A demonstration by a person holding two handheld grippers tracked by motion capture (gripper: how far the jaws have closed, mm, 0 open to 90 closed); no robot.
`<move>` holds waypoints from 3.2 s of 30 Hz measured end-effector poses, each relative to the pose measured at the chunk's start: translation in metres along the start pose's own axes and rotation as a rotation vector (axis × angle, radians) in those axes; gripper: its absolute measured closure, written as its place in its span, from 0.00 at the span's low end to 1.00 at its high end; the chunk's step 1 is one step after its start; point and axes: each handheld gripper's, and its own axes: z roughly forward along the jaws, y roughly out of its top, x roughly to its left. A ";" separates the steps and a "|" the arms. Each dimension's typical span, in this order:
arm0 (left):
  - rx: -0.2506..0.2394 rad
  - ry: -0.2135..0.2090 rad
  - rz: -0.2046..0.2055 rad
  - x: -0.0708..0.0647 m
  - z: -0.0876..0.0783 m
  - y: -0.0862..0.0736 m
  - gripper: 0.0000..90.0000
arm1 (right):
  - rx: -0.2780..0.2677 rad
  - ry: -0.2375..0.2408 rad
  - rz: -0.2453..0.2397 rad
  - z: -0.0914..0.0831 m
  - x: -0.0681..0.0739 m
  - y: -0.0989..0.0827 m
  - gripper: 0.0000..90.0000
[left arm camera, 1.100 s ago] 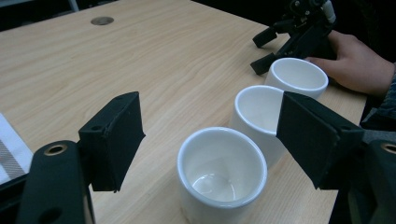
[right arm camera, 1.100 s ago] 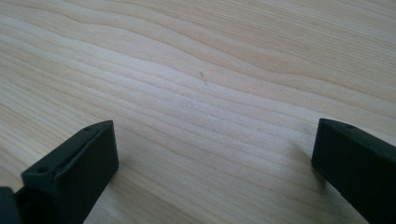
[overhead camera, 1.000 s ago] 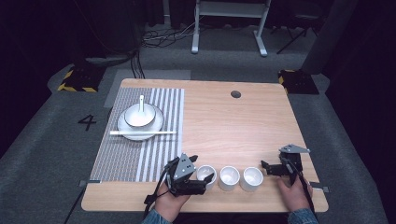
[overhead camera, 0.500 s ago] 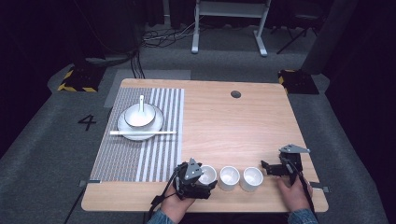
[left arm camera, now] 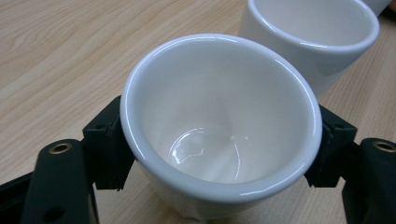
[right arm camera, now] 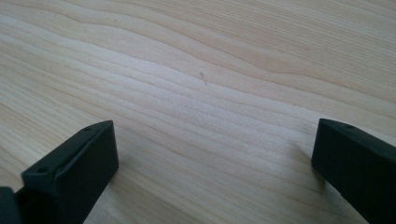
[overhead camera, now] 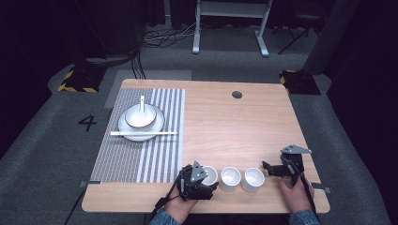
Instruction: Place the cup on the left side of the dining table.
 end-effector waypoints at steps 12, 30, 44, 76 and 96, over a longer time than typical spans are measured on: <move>-0.078 0.005 0.015 -0.001 0.002 -0.010 0.30 | -0.001 0.000 -0.001 0.000 0.000 0.000 0.01; -0.057 0.012 0.008 -0.002 0.004 -0.008 0.30 | -0.001 -0.001 0.000 0.000 0.000 0.000 0.01; -0.051 -0.014 -0.015 -0.005 -0.011 0.010 0.30 | -0.001 -0.001 0.000 0.000 0.000 0.000 0.01; -0.145 0.030 -0.022 -0.001 -0.061 0.049 0.30 | -0.001 -0.001 0.001 0.000 0.000 0.000 0.01; -0.112 0.129 -0.042 0.019 -0.060 0.061 0.30 | -0.001 -0.001 0.001 0.000 0.000 0.000 0.01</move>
